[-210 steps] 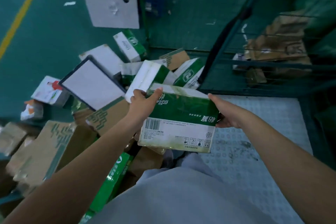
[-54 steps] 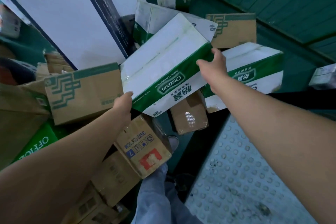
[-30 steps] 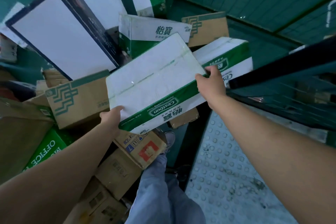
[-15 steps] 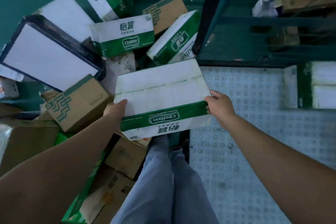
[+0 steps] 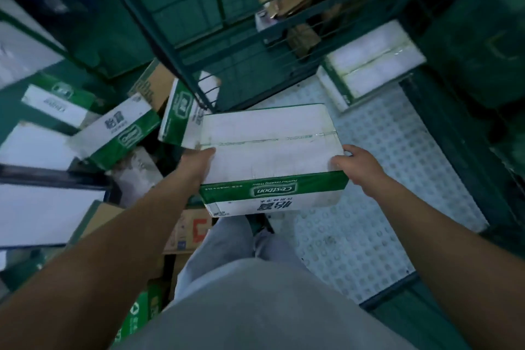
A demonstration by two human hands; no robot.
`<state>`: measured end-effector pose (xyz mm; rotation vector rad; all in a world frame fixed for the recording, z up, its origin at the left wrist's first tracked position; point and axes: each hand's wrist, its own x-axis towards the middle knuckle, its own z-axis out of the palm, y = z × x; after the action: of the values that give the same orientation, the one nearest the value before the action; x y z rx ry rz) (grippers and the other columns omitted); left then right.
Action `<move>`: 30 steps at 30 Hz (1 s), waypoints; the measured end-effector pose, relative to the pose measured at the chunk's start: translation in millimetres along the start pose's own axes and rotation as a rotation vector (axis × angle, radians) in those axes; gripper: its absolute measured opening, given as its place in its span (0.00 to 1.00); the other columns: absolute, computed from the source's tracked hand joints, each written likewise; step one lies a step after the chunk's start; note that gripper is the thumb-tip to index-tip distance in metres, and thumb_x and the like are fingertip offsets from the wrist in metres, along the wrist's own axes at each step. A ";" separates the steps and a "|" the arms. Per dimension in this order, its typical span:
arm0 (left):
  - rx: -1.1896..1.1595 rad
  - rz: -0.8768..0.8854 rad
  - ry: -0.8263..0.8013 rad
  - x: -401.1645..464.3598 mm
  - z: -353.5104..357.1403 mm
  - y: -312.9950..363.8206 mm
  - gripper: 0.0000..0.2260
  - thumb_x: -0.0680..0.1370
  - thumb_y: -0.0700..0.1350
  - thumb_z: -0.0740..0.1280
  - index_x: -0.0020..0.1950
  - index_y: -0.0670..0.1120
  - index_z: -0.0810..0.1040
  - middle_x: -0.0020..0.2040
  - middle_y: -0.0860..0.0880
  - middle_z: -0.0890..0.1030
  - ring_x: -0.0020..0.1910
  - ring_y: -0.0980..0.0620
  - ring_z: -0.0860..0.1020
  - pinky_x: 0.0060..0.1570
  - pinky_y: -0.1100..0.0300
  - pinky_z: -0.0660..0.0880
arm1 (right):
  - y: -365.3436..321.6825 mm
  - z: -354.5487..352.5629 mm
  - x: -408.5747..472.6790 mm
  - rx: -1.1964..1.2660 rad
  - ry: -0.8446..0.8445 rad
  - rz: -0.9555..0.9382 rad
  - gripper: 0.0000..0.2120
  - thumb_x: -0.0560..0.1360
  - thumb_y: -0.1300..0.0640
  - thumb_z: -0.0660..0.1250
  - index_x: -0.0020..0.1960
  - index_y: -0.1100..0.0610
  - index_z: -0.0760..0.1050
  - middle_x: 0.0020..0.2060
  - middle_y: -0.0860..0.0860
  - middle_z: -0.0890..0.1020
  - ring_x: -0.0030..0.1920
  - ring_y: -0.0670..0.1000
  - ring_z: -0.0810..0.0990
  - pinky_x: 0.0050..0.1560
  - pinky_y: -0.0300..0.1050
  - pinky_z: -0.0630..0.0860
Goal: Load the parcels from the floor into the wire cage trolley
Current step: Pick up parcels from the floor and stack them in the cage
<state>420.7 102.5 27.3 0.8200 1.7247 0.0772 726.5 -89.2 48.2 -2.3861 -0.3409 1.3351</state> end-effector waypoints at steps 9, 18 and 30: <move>0.153 0.045 -0.391 -76.1 76.3 61.1 0.15 0.86 0.47 0.62 0.69 0.40 0.75 0.58 0.41 0.81 0.49 0.45 0.79 0.41 0.59 0.80 | 22.3 -106.1 -58.5 -0.134 0.202 0.057 0.12 0.76 0.50 0.67 0.44 0.60 0.74 0.42 0.55 0.79 0.38 0.53 0.75 0.34 0.45 0.65; 0.226 0.002 -0.525 -65.2 137.5 100.0 0.14 0.80 0.54 0.71 0.60 0.46 0.80 0.52 0.45 0.82 0.49 0.46 0.80 0.57 0.51 0.79 | 5.3 -170.8 -66.3 -0.160 0.337 0.181 0.28 0.79 0.46 0.67 0.75 0.55 0.69 0.69 0.57 0.76 0.65 0.60 0.76 0.54 0.48 0.72; 0.315 -0.306 -0.664 -15.8 192.5 142.9 0.12 0.79 0.53 0.73 0.52 0.44 0.79 0.51 0.42 0.80 0.49 0.44 0.80 0.44 0.54 0.78 | -39.6 -182.6 -5.3 0.038 0.459 0.329 0.40 0.78 0.45 0.69 0.81 0.58 0.55 0.79 0.59 0.58 0.70 0.63 0.73 0.65 0.55 0.75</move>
<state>658.6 132.7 41.2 0.6903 1.2153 -0.6221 878.9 -94.2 156.4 -2.6997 0.2119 0.8545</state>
